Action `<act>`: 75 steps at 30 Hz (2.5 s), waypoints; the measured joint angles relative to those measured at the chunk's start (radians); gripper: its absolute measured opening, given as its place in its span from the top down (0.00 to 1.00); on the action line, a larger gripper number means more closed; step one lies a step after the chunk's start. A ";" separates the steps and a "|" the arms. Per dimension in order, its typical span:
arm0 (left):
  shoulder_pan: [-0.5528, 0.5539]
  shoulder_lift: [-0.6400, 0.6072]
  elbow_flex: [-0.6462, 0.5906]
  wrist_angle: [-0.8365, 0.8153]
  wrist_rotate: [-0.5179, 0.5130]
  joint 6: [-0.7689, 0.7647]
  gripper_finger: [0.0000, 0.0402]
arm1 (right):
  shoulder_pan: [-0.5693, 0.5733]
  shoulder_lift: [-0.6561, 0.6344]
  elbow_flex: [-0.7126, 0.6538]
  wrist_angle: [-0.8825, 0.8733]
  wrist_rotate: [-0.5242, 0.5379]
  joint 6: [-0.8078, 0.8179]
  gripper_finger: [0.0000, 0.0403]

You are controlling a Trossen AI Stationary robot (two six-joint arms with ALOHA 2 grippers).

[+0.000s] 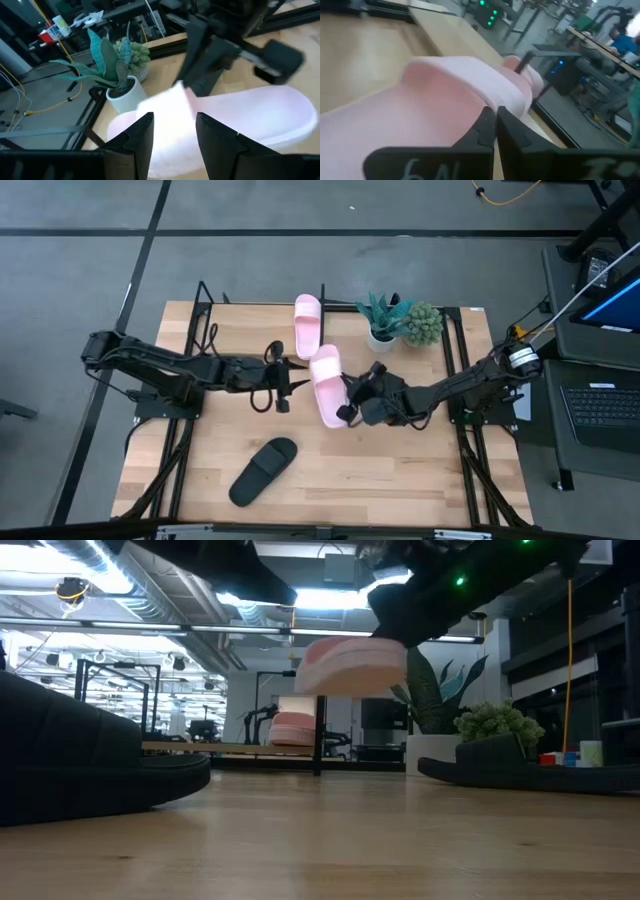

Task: Pick and place slides into the shelf
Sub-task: Put the pink slide on the shelf

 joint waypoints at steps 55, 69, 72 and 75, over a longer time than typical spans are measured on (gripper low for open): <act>-0.063 0.305 0.203 0.025 -0.420 0.173 0.65 | 0.000 0.000 0.000 0.240 0.223 -0.189 0.98; -0.034 0.305 0.203 -0.001 -0.471 0.173 0.65 | 0.003 0.000 -0.002 0.238 0.200 -0.192 0.98; -0.034 0.304 0.203 -0.001 -0.471 0.187 0.65 | 0.003 0.000 -0.002 0.238 0.195 -0.193 0.98; -0.032 0.304 0.203 -0.001 -0.471 0.192 0.65 | 0.004 0.000 -0.002 0.238 0.190 -0.193 0.98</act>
